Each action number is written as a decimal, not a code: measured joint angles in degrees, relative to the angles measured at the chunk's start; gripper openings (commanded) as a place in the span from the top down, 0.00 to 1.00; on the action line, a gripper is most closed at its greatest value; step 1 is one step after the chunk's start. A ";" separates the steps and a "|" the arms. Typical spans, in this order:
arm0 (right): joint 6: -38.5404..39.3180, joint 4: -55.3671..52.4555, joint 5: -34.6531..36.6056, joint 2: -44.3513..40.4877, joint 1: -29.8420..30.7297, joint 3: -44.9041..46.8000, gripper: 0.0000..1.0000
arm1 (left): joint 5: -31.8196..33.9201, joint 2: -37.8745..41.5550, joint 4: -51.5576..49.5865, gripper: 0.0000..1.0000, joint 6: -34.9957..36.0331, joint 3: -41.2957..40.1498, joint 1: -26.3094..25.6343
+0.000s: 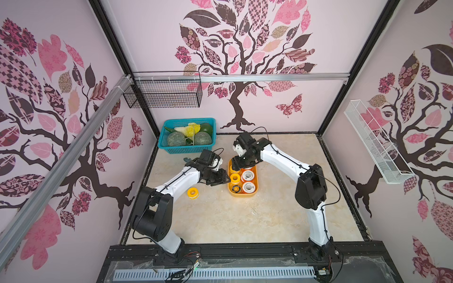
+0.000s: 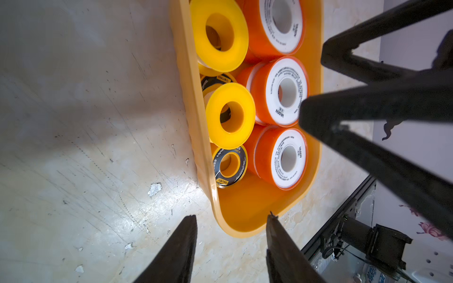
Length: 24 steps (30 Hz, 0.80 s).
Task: Put the sealing tape into the storage box
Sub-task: Place the sealing tape in the storage box, then pick up the sealing tape at the center of the board.
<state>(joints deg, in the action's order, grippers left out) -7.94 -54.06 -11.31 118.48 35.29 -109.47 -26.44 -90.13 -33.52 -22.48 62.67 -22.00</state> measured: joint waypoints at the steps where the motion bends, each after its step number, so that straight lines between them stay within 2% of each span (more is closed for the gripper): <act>1: -0.35 0.81 -0.63 -1.36 -1.07 1.36 0.31 | 1.36 1.05 -0.09 0.46 0.07 0.00 -0.02; 5: -1.60 4.04 -2.32 -5.99 -5.60 7.19 0.31 | 7.87 4.39 -1.20 0.45 0.24 0.00 0.17; 12: -3.21 7.34 -4.44 -10.10 -11.98 15.91 0.31 | 20.65 10.01 -4.57 0.32 0.02 -1.01 2.80; 17: -3.58 8.87 -6.10 -12.20 -14.62 21.22 0.31 | 24.37 14.45 -5.60 0.23 -1.60 -5.27 7.96; 19: -3.63 9.22 -6.80 -12.61 -15.30 22.56 0.31 | 25.64 14.84 -6.10 0.16 -2.19 -6.75 9.90; 24: -3.65 10.47 -7.72 -12.81 -15.98 24.46 0.31 | 29.49 14.71 -7.61 0.08 -4.94 -9.35 10.78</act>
<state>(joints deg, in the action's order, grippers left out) -11.60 -43.59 -19.03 105.67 19.31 -85.01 3.05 -75.42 -41.12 -27.42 53.32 -11.22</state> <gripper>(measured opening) 0.692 0.905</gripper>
